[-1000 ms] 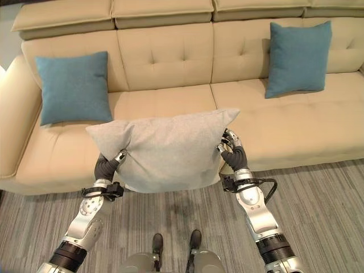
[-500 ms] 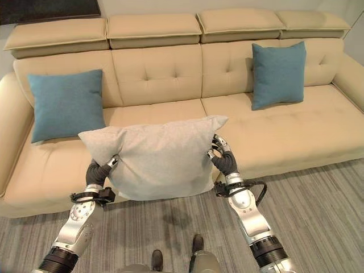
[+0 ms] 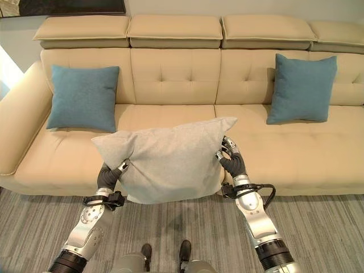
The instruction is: Pick up all the scattered cushions and arrange them neatly on the sofa.
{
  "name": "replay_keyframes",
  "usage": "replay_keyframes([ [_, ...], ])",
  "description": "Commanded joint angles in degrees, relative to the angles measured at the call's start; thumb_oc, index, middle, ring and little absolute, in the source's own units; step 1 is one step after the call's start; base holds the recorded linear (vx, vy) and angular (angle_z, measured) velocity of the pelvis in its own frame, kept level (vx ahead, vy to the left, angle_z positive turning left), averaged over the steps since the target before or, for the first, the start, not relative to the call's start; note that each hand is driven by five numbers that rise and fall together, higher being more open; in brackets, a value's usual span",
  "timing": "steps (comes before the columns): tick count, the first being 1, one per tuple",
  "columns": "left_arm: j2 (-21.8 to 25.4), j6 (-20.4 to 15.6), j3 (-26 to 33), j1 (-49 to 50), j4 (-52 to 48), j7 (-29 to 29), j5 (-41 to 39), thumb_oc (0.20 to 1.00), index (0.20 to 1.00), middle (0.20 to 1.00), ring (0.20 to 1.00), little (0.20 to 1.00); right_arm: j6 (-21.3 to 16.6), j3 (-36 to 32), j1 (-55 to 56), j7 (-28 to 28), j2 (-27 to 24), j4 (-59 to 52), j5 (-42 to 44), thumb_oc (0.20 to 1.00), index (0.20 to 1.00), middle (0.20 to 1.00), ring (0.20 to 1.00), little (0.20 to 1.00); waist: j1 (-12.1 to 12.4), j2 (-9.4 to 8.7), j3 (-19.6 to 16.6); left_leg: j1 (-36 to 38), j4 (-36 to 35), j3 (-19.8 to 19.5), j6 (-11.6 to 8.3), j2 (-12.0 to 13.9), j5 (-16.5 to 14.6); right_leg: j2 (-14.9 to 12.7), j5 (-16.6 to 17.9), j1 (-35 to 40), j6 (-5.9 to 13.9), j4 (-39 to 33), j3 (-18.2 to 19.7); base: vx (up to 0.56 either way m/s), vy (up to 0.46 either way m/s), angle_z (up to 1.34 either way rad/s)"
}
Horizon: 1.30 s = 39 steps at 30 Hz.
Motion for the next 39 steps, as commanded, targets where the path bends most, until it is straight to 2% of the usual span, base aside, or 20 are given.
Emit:
replay_keyframes([
  [1,0.57,-4.86,-1.92,-5.09,-6.16,-3.62,0.14,0.2,0.2,0.2,0.2,0.2,-4.98,0.83,-1.88,-0.02,0.1,-5.24,0.57,0.2,0.2,0.2,0.2,0.2,0.98,0.71,-3.48,-1.82,-1.23,-1.39,-0.93,-1.26,6.1,0.08,-5.21,3.69,6.78,4.74,3.9,0.2,0.085,-0.18],
  [6,0.81,-4.91,-1.42,-3.71,-7.49,-4.44,-0.63,0.2,0.2,0.2,0.2,0.2,-4.41,0.72,-1.35,1.05,0.98,-5.26,0.6,0.2,0.2,0.2,0.2,0.2,1.56,0.94,-4.84,1.24,-1.17,-1.82,0.77,-2.29,3.42,-1.99,-7.16,5.81,7.75,6.96,5.62,0.26,0.164,-0.44],
  [8,0.98,-4.73,-1.39,-3.57,-7.81,-4.37,-0.54,0.2,0.2,0.2,0.2,0.2,-4.43,0.83,-1.75,1.14,1.59,-5.2,0.04,0.2,0.2,0.2,0.2,0.2,2.12,1.16,-5.07,2.79,-0.67,-1.24,2.45,-3.21,1.51,-3.89,-7.16,5.35,9.15,10.49,5.66,0.22,0.225,-0.3],
  [12,1.89,-4.82,-1.45,-3.4,-8.47,-4.5,-0.69,0.2,0.2,0.2,0.2,0.2,-4.61,1.56,-3.11,1.73,2.62,-5.22,-0.21,0.2,0.2,0.2,0.2,0.2,2.26,1.54,-4.39,5.44,-1.0,0.03,4.81,-4.24,-0.27,-6.04,-1.75,-0.11,11.51,21.61,7.22,0.11,0.164,-0.28],
  [15,2.44,-4.62,-1.44,-3.32,-8.66,-4.3,0.14,0.2,0.2,0.2,0.2,0.2,-4.49,2.21,-3.29,1.81,3.19,-5.13,-0.44,0.2,0.2,0.2,0.2,0.2,2.28,2.06,-4.09,6.99,-1.09,0.37,5.57,-4.2,-1.68,-6.61,-1.64,-2.85,11.05,24.77,6.75,0.12,0.124,-0.1],
  [16,2.44,-4.62,-1.44,-3.3,-8.66,-4.3,0.14,0.2,0.2,0.2,0.2,0.2,-4.48,2.22,-3.28,1.81,3.19,-5.15,-0.44,0.2,0.2,0.2,0.2,0.2,2.28,2.05,-4.09,7.01,-1.09,0.38,5.56,-4.2,-1.71,-6.61,-1.69,-2.86,11.05,24.83,6.76,0.14,0.056,-0.12],
  [19,2.55,-4.8,-1.2,-3.18,-8.19,-4.48,0.36,0.2,0.2,0.2,0.2,0.2,-4.48,2.85,-4.47,2.01,2.8,-4.25,-0.18,0.2,0.2,0.2,0.2,0.2,1.62,2.38,-4.09,9.54,-3.27,0.57,5.01,-3.88,-2.45,-4.9,-2.16,-6.4,10.13,16.04,4.09,0.18,0.01,-0.18],
  [20,2.41,-4.75,-1.12,-3.18,-8.0,-4.54,0.29,0.2,0.2,0.2,0.2,0.2,-4.52,2.93,-4.41,2.1,2.65,-4.34,-0.11,0.2,0.2,0.2,0.2,0.2,1.02,2.24,-4.02,10.42,-3.76,0.12,4.77,-3.98,-2.66,-3.82,-1.63,-6.53,10.14,12.76,4.43,0.33,-0.069,-0.39],
  [21,2.03,-4.94,-0.72,-3.39,-7.69,-4.17,0.33,0.2,0.2,0.2,0.2,0.2,-4.5,3.0,-4.78,1.87,2.16,-4.51,-0.43,0.2,0.2,0.2,0.2,0.2,-0.15,1.69,-3.7,12.46,-4.67,-1.2,4.27,-4.42,-3.26,-1.95,1.32,-8.59,10.8,7.54,5.82,0.28,-0.065,-0.22],
  [22,2.02,-4.94,-0.71,-3.39,-7.69,-4.17,0.33,0.2,0.2,0.2,0.2,0.2,-4.5,3.01,-4.78,1.87,2.15,-4.51,-0.43,0.2,0.2,0.2,0.2,0.2,-0.2,1.72,-3.68,12.5,-4.68,-1.24,4.27,-4.39,-3.27,-1.93,1.32,-8.53,10.8,7.52,5.77,0.34,-0.13,0.19],
  [24,1.37,-5.05,-1.27,-3.59,-7.02,-4.87,0.4,0.2,0.2,0.2,0.2,0.2,-4.65,2.3,-3.81,1.85,1.73,-4.61,-0.58,0.2,0.2,0.2,0.2,0.2,-0.91,0.87,-4.09,13.19,-3.37,-2.37,3.53,-4.39,-4.77,-1.52,1.19,-6.64,10.24,6.54,9.15,0.24,-0.136,0.52],
  [25,1.17,-5.06,-1.3,-3.57,-6.91,-5.11,0.3,0.2,0.2,0.2,0.2,0.2,-4.71,1.75,-3.32,1.74,1.52,-4.65,-0.52,0.2,0.2,0.2,0.2,0.2,-0.89,0.76,-4.43,12.97,-2.3,-2.5,2.9,-4.23,-5.23,-1.43,1.14,-5.89,9.9,6.26,8.82,0.2,-0.137,0.57],
  [26,0.87,-4.91,-1.43,-3.56,-7.05,-5.46,-0.2,0.2,0.2,0.2,0.2,0.2,-4.86,0.99,-2.87,1.5,1.16,-4.83,-0.25,0.2,0.2,0.2,0.2,0.2,-0.81,0.52,-4.66,12.6,-0.3,-2.82,2.04,-3.98,-5.22,-1.37,1.04,-5.15,9.54,6.04,8.23,0.22,-0.224,0.54],
  [27,0.71,-4.65,-1.83,-3.94,-6.87,-5.57,-0.65,0.2,0.2,0.2,0.2,0.2,-5.3,-0.02,-2.08,1.16,0.72,-5.25,0.63,0.2,0.2,0.2,0.2,0.2,-1.07,-0.16,-4.52,10.15,6.43,-2.82,0.17,-2.77,-3.87,-1.28,0.49,-3.32,8.38,5.68,6.69,0.18,-0.249,0.82],
  [29,0.58,-4.51,-2.49,-4.55,-7.06,-5.65,-1.17,0.2,0.2,0.2,0.2,0.2,-5.49,-0.12,-2.18,0.82,0.19,-5.49,1.42,0.2,0.2,0.2,0.2,0.2,-0.66,-1.02,-3.47,5.56,15.73,-4.24,-0.6,-2.59,-2.44,-1.13,-0.23,-1.04,6.81,4.87,4.8,0.14,-0.211,0.64],
  [32,0.44,-4.11,-2.4,-4.51,-7.01,-5.18,-0.9,0.2,0.2,0.2,0.2,0.2,-5.16,0.08,-2.16,0.8,0.29,-5.3,1.64,0.2,0.2,0.2,0.2,0.2,-0.3,-1.42,-3.41,4.46,12.55,-4.08,0.01,-1.94,-2.89,-1.37,-0.9,0.28,6.94,4.11,4.61,0.13,-0.044,0.14],
  [34,0.61,-3.93,-2.53,-4.71,-6.9,-4.9,-0.54,0.2,0.2,0.2,0.2,0.2,-5.05,-0.38,-1.83,0.56,0.22,-5.38,1.59,0.2,0.2,0.2,0.2,0.2,-0.35,-1.36,-4.2,4.34,3.76,-2.46,-0.17,0.43,-1.56,-1.79,-1.73,1.32,7.64,3.31,4.25,0.21,0.076,0.14],
  [35,0.51,-4.07,-2.3,-4.57,-7.0,-4.13,-0.38,0.2,0.2,0.2,0.2,0.2,-4.69,-0.12,-1.61,0.25,0.53,-4.97,1.23,0.2,0.2,0.2,0.2,0.2,0.41,-0.85,-4.23,4.71,1.42,-4.93,-0.58,0.27,-0.38,-1.8,-2.98,1.28,7.9,4.29,4.72,0.18,0.115,0.15],
  [36,0.59,-4.11,-2.15,-4.45,-7.25,-4.36,-0.44,0.2,0.2,0.2,0.2,0.2,-4.62,-0.12,-1.38,0.43,0.46,-4.99,1.12,0.2,0.2,0.2,0.2,0.2,0.31,-0.69,-4.25,4.71,1.48,-5.34,-0.84,0.19,-0.14,-1.97,-3.2,1.61,7.79,4.57,4.83,0.18,0.142,0.01],
  [39,1.01,-4.13,-1.81,-3.96,-8.04,-4.89,-0.19,0.2,0.2,0.2,0.2,0.2,-4.28,-0.68,-1.75,0.69,0.54,-4.93,0.7,0.2,0.2,0.2,0.2,0.2,0.34,0.11,-5.25,7.86,-2.8,-4.36,0.02,-0.52,-0.24,-2.69,-3.35,2.97,8.12,4.46,5.15,0.21,0.178,-0.26],
])
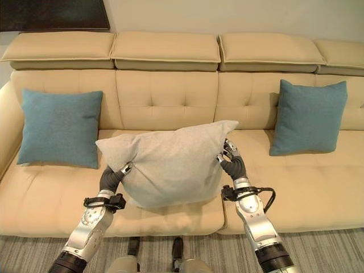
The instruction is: Pick up all the scattered cushions and arrange them neatly on the sofa.
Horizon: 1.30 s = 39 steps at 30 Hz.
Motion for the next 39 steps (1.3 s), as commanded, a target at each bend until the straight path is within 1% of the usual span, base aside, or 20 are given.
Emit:
replay_keyframes([
  [1,0.98,-5.35,-1.49,-4.85,-8.4,-3.67,0.27,0.2,0.2,0.2,0.2,0.2,-4.86,-0.77,-3.64,0.55,0.5,-4.61,0.5,0.2,0.2,0.2,0.2,0.2,1.07,1.35,-4.5,3.85,0.85,0.54,0.85,-3.03,-0.67,-5.08,-5.36,4.14,7.53,4.4,0.7,0.17,0.138,-0.16],
  [5,1.56,-5.31,-0.69,-5.24,-9.01,-3.15,1.06,0.2,0.2,0.2,0.2,0.2,-4.56,-0.92,-4.75,0.06,0.5,-3.88,-0.08,0.2,0.2,0.2,0.2,0.2,1.7,1.42,-4.91,5.44,-0.54,1.36,1.33,-3.28,-1.13,-5.7,-5.39,4.96,7.84,3.6,0.74,0.11,0.086,-0.07],
  [7,1.83,-5.36,-0.3,-7.2,-8.32,-1.61,1.91,0.2,0.2,0.2,0.2,0.2,-4.22,-0.43,-6.85,-0.88,0.27,-2.82,-0.96,0.2,0.2,0.2,0.2,0.2,2.08,1.23,-5.42,6.41,-1.65,1.66,1.49,-3.37,-1.48,-6.06,-5.27,5.4,8.12,2.58,0.54,0.11,0.055,0.04],
  [13,2.16,-5.16,-2.64,-16.82,-2.65,2.46,4.45,0.2,0.2,0.2,0.2,0.2,-3.14,2.92,-15.91,-3.23,-0.47,1.85,-0.7,0.2,0.2,0.2,0.2,0.2,2.01,1.43,-5.42,8.01,-4.69,2.31,1.3,-3.14,-0.97,-6.07,-4.82,5.92,8.44,0.54,0.44,0.06,0.022,0.09],
  [17,2.09,-5.25,-4.53,-25.24,1.95,5.65,4.47,0.2,0.2,0.2,0.2,0.2,-2.26,5.62,-23.79,-5.32,-0.45,5.41,0.4,0.2,0.2,0.2,0.2,0.2,1.88,1.65,-4.4,6.99,-5.59,2.71,1.04,-2.71,-0.28,-5.62,-4.07,3.83,8.76,0.21,0.94,-0.06,-0.014,-0.03],
  [18,2.12,-5.69,-5.54,-30.2,5.16,7.34,3.37,0.2,0.2,0.2,0.2,0.2,-1.92,7.45,-28.84,-6.63,-0.9,7.67,0.79,0.2,0.2,0.2,0.2,0.2,1.66,1.74,-3.41,5.43,-5.78,2.85,0.89,-2.42,0.35,-5.25,-3.37,1.48,8.94,0.21,1.37,-0.17,-0.041,-0.12],
  [19,2.61,-6.03,-6.19,-33.35,7.2,8.49,3.23,0.2,0.2,0.2,0.2,0.2,-2.03,8.34,-31.64,-7.28,-0.78,9.11,1.56,0.2,0.2,0.2,0.2,0.2,1.53,1.67,-2.87,4.12,-5.81,3.0,0.83,-2.31,0.71,-5.03,-2.87,-0.11,9.08,0.21,1.55,-0.29,-0.052,-0.3],
  [20,3.83,-6.4,-7.96,-39.74,10.42,10.12,3.33,0.2,0.2,0.2,0.2,0.2,-2.1,10.17,-37.99,-8.55,-1.32,12.07,2.65,0.2,0.2,0.2,0.2,0.2,1.31,1.69,-1.79,0.92,-5.85,2.87,0.51,-2.12,1.82,-4.56,-1.79,-3.75,9.32,0.21,1.84,-0.26,-0.041,-0.27],
  [21,4.06,-6.74,-8.52,-42.39,12.43,10.76,3.28,0.2,0.2,0.2,0.2,0.2,-2.39,10.76,-40.48,-8.94,-1.39,13.74,3.54,0.2,0.2,0.2,0.2,0.2,1.18,1.7,-1.75,-0.83,-5.85,2.82,0.47,-1.98,2.23,-4.37,-1.27,-5.64,9.44,0.21,1.97,-0.3,-0.042,-0.3],
  [23,5.98,-8.26,-11.18,-54.47,20.24,13.66,2.71,0.2,0.2,0.2,0.2,0.2,-2.91,14.14,-52.36,-10.62,-3.19,21.15,5.95,0.2,0.2,0.2,0.2,0.2,0.98,1.85,-1.3,-7.36,-5.85,1.98,-0.21,-1.48,4.46,-4.19,0.95,-12.46,9.88,0.21,1.77,-0.24,-0.02,-0.15],
  [24,7.29,-8.41,-12.9,-59.93,23.79,14.71,3.53,0.2,0.2,0.2,0.2,0.2,-3.1,15.89,-57.04,-11.25,-4.21,24.2,6.41,0.2,0.2,0.2,0.2,0.2,0.75,1.79,-1.55,-9.9,-5.85,1.9,-0.52,-1.48,5.16,-4.13,1.76,-14.96,10.17,0.21,1.62,-0.15,-0.001,-0.15],
  [27,8.6,-9.51,-15.42,-69.93,32.17,15.7,1.05,0.2,0.2,0.2,0.2,0.2,-3.55,19.88,-66.41,-12.79,-4.96,31.36,6.95,0.2,0.2,0.2,0.2,0.2,0.25,2.29,-1.82,-15.42,-5.85,1.78,-1.22,-1.67,6.78,-4.06,3.19,-20.15,10.54,0.21,1.52,-0.05,0.027,-0.11],
  [30,8.47,-9.73,-16.08,-71.93,33.86,15.5,0.12,0.2,0.2,0.2,0.2,0.2,-3.2,22.27,-69.2,-12.62,-5.09,34.23,6.24,0.2,0.2,0.2,0.2,0.2,0.43,2.66,-1.11,-17.39,-5.85,1.36,-1.39,-1.86,7.33,-4.18,3.58,-22.31,10.84,0.21,1.56,0.0,0.022,-0.05],
  [34,6.08,-10.01,-15.99,-72.45,35.92,15.13,-1.99,0.2,0.2,0.2,0.2,0.2,-2.29,24.93,-71.5,-12.06,-4.87,38.91,5.17,0.2,0.2,0.2,0.2,0.2,0.81,2.85,-0.03,-19.16,-5.85,0.91,-1.63,-2.07,7.83,-4.34,3.96,-24.11,10.95,0.21,1.19,0.0,0.0,0.0],
  [37,5.23,-10.21,-15.86,-72.08,35.46,15.33,-2.17,0.2,0.2,0.2,0.2,0.2,-2.05,25.46,-71.91,-11.87,-4.51,39.39,4.83,0.2,0.2,0.2,0.2,0.2,1.06,2.97,0.77,-19.71,-5.85,0.75,-1.71,-2.2,8.07,-4.42,4.05,-24.65,10.84,0.21,1.03,0.0,0.0,0.0],
  [38,4.39,-10.23,-15.61,-71.0,35.14,15.24,-1.99,0.2,0.2,0.2,0.2,0.2,-1.79,25.33,-71.7,-11.96,-4.34,39.79,4.21,0.2,0.2,0.2,0.2,0.2,1.27,3.1,1.6,-20.34,-5.85,0.64,-1.79,-2.33,8.27,-4.61,4.24,-25.28,10.85,0.21,0.84,0.0,0.0,0.0],
  [39,4.38,-10.22,-15.6,-70.97,35.12,15.25,-1.97,0.2,0.2,0.2,0.2,0.2,-1.78,25.33,-71.68,-11.96,-4.35,39.78,4.2,0.2,0.2,0.2,0.2,0.2,1.25,3.12,1.53,-20.41,-5.85,0.62,-1.79,-2.33,8.28,-4.61,4.25,-25.34,10.86,0.21,0.82,-0.01,0.008,0.03],
])
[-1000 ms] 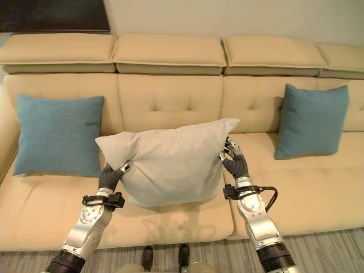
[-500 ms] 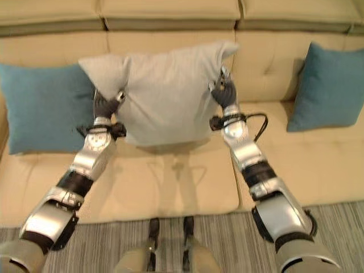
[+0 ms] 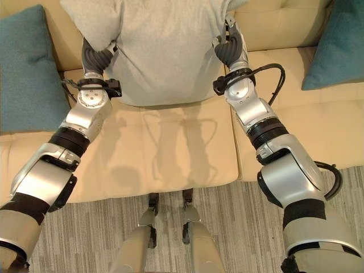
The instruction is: Pick up all the scattered cushions and arrange them neatly on the sofa.
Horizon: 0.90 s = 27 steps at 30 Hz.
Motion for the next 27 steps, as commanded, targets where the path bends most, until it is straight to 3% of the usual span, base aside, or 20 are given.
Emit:
replay_keyframes([
  [1,-3.11,-6.43,-2.99,-5.29,-5.23,-1.35,1.46,0.2,0.2,0.2,0.2,0.2,-4.15,0.22,-4.36,1.38,3.9,-1.81,-3.57,0.2,0.2,0.2,0.2,0.2,0.9,-1.5,-2.11,0.13,0.13,-2.14,-4.63,0.98,-1.4,-3.93,-2.62,1.58,6.97,0.17,-1.22,-0.01,-0.005,0.06],
  [13,-4.01,-5.65,-3.75,-6.9,-0.39,-2.01,1.6,0.2,0.2,0.2,0.2,0.2,-3.49,1.16,-5.95,1.71,4.52,3.89,-4.18,0.2,0.2,0.2,0.2,0.2,1.57,-2.06,0.78,-3.23,0.13,-2.69,-4.99,0.64,-0.53,-4.4,-2.05,-1.39,7.07,0.17,-1.95,0.0,-0.002,0.06],
  [14,-3.67,-5.55,-4.12,-8.1,0.42,-1.93,1.54,0.429,0.429,0.429,0.429,0.429,-3.37,1.73,-6.68,1.65,4.49,4.84,-4.3,0.238,0.238,0.238,0.238,0.238,1.57,-2.02,0.91,-3.38,0.13,-2.7,-5.01,0.63,-0.48,-4.43,-1.96,-1.63,7.09,0.17,-1.96,0.0,0.0,0.0],
  [15,-2.64,-5.28,-4.9,-11.07,2.37,-1.56,1.85,1.0,1.0,1.0,1.0,1.0,-3.08,2.57,-8.65,0.95,4.22,7.16,-4.82,0.583,0.583,0.583,0.583,0.583,1.57,-1.98,1.15,-3.79,0.13,-2.79,-5.09,0.53,-0.34,-4.5,-1.68,-2.06,7.19,0.17,-2.11,0.0,0.0,0.0],
  [16,-2.63,-5.31,-4.9,-11.19,2.47,-1.59,1.82,1.0,1.0,1.0,1.0,1.0,-3.12,2.59,-8.76,0.95,4.23,7.24,-4.8,0.831,0.831,0.831,0.831,0.831,1.56,-1.97,1.19,-3.83,0.13,-2.8,-5.09,0.53,-0.33,-4.5,-1.67,-2.1,7.19,0.17,-2.12,0.0,0.0,0.0],
  [17,-1.91,-5.01,-5.71,-13.59,4.05,-1.25,2.32,1.0,1.0,1.0,1.0,1.0,-2.75,3.26,-10.44,0.13,4.24,9.22,-5.67,1.0,1.0,1.0,1.0,1.0,1.67,-1.83,1.33,-3.74,0.13,-2.82,-5.09,0.65,-0.55,-4.38,-1.75,-2.08,7.24,0.17,-2.13,0.0,0.0,0.0],
  [22,0.35,-4.48,-7.11,-20.07,6.75,1.31,3.92,1.0,1.0,1.0,1.0,1.0,-1.56,5.04,-15.73,-3.66,4.36,12.62,-8.3,1.0,1.0,1.0,1.0,1.0,1.97,-1.52,1.78,-4.37,0.13,-3.06,-5.14,0.47,-0.11,-4.46,-1.4,-2.56,7.36,0.17,-2.27,0.0,0.0,0.0],
  [27,0.58,-2.73,-9.98,-27.85,14.83,1.62,2.64,1.0,1.0,1.0,1.0,1.0,0.82,9.92,-22.56,-3.65,5.49,20.4,-8.06,1.0,1.0,1.0,1.0,1.0,2.57,-1.23,1.24,-4.72,0.13,-3.58,-5.18,0.24,-0.07,-4.48,-1.31,-2.83,7.55,0.17,-2.56,0.0,0.0,0.0],
])
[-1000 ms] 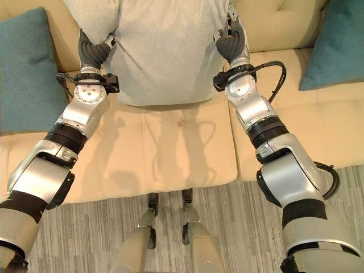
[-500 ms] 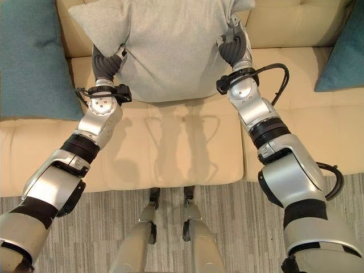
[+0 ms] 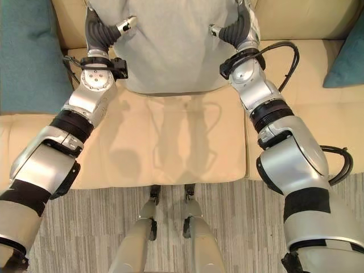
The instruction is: Pick up all the scattered cushions and arrange them neatly on the sofa.
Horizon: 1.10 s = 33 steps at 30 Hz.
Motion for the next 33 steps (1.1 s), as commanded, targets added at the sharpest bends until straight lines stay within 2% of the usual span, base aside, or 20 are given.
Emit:
replay_keyframes([
  [1,0.32,-2.36,-3.34,-13.2,3.5,1.23,2.24,1.0,1.0,1.0,1.0,1.0,-0.91,2.85,-9.04,-0.51,3.12,3.88,-2.3,1.0,1.0,1.0,1.0,1.0,1.7,-1.1,1.16,1.07,-0.25,-1.14,-5.0,0.29,-0.16,-4.32,-1.45,2.14,8.11,0.15,-0.57,0.0,0.0,0.0],
  [6,1.8,-2.35,-2.37,-14.66,3.73,2.72,1.43,1.0,1.0,1.0,1.0,1.0,-1.67,0.12,-8.86,-2.41,1.92,4.25,4.19,1.0,1.0,1.0,1.0,1.0,2.22,-0.58,0.36,1.77,-0.25,-1.47,-4.95,0.18,-0.35,-4.36,-1.8,2.9,8.11,0.15,-0.83,0.03,0.011,0.04],
  [10,3.92,-2.53,-1.79,-14.84,4.31,2.39,0.16,1.0,1.0,1.0,1.0,1.0,-1.48,0.44,-9.31,-2.75,-0.61,4.74,3.63,1.0,1.0,1.0,1.0,1.0,2.18,-0.41,-0.3,2.03,-0.25,-1.41,-4.95,-0.04,-0.27,-4.62,-1.65,3.24,8.24,0.15,-1.01,0.03,0.022,0.04],
  [15,10.63,-3.11,0.5,-12.74,5.18,1.41,-3.38,1.0,1.0,1.0,1.0,1.0,-1.25,-0.69,-8.76,-3.83,-8.85,4.83,4.48,1.0,1.0,1.0,1.0,1.0,2.11,-0.23,-0.98,2.6,-0.25,-1.19,-4.92,-0.17,-0.69,-4.82,-1.73,3.71,8.38,0.15,-1.23,0.02,0.033,0.04],
  [23,15.39,-3.13,0.62,-9.44,4.82,-0.39,-3.81,1.0,1.0,1.0,1.0,1.0,-1.81,-1.51,-7.29,-3.63,-15.19,4.81,6.63,1.0,1.0,1.0,1.0,1.0,1.62,-0.17,-1.14,3.45,-0.25,-0.85,-4.85,-0.22,-0.95,-4.99,-1.63,4.34,8.39,0.15,-1.14,0.0,0.003,0.01],
  [26,17.58,-4.25,1.42,-4.87,-0.66,-1.5,-3.12,1.0,1.0,1.0,1.0,1.0,-3.01,-2.95,-3.74,-1.28,-17.57,1.58,8.79,1.0,1.0,1.0,1.0,1.0,1.43,-0.28,-1.18,4.38,-0.25,-0.72,-4.79,-0.29,-1.19,-4.98,-1.78,5.23,8.27,0.15,-1.09,0.0,0.0,0.0],
  [29,20.78,-5.29,3.19,3.4,-11.9,-2.85,-0.83,1.0,1.0,1.0,1.0,1.0,-4.57,-6.3,3.9,1.79,-20.41,-6.59,11.14,1.0,1.0,1.0,1.0,1.0,1.18,-0.48,-1.03,6.18,-0.25,-0.39,-4.63,-0.2,-1.73,-4.96,-2.1,6.65,8.09,0.15,-1.08,0.0,0.0,0.0],
  [31,22.78,-6.28,8.08,13.94,-22.15,-3.46,-0.32,1.0,1.0,1.0,1.0,1.0,-6.18,-12.74,14.58,3.02,-22.44,-16.25,12.43,1.0,1.0,1.0,1.0,1.0,0.94,-0.73,-1.14,8.08,-0.25,-0.13,-4.45,-0.18,-2.39,-4.99,-2.48,8.54,7.91,0.15,-1.03,0.02,0.001,0.01],
  [32,23.59,-6.98,13.01,22.64,-28.98,-3.79,0.58,1.0,1.0,1.0,1.0,1.0,-7.79,-18.95,23.72,4.14,-22.58,-23.27,12.54,1.0,1.0,1.0,1.0,1.0,0.71,-0.97,-1.03,9.51,-0.25,0.12,-4.3,-0.04,-3.13,-5.07,-2.92,9.92,7.74,0.15,-1.1,0.03,-0.003,0.02],
  [33,23.29,-7.3,16.01,28.12,-33.56,-4.56,0.51,1.0,1.0,1.0,1.0,1.0,-8.18,-22.3,29.34,5.31,-22.88,-26.41,12.32,1.0,1.0,1.0,1.0,1.0,0.62,-0.97,-1.06,10.22,-0.25,0.17,-4.24,-0.09,-3.36,-5.08,-3.24,10.69,7.63,0.15,-1.2,0.03,0.001,0.03],
])
